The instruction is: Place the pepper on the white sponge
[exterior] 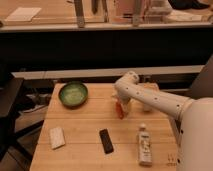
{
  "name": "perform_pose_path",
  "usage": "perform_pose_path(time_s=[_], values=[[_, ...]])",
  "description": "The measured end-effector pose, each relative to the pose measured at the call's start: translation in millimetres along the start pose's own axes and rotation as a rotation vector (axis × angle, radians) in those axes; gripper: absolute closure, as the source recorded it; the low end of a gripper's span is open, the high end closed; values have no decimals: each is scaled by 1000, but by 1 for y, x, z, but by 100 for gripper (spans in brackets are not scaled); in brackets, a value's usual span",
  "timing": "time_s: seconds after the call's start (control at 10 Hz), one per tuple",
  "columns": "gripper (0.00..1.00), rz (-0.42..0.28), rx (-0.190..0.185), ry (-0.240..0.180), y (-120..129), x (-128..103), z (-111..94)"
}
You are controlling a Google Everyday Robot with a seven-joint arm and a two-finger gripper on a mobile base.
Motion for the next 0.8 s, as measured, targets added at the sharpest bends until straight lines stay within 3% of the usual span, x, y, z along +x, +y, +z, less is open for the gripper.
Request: perform_pose_path(time_s=[0.8], values=[[20, 8, -5, -25, 6, 1, 20]])
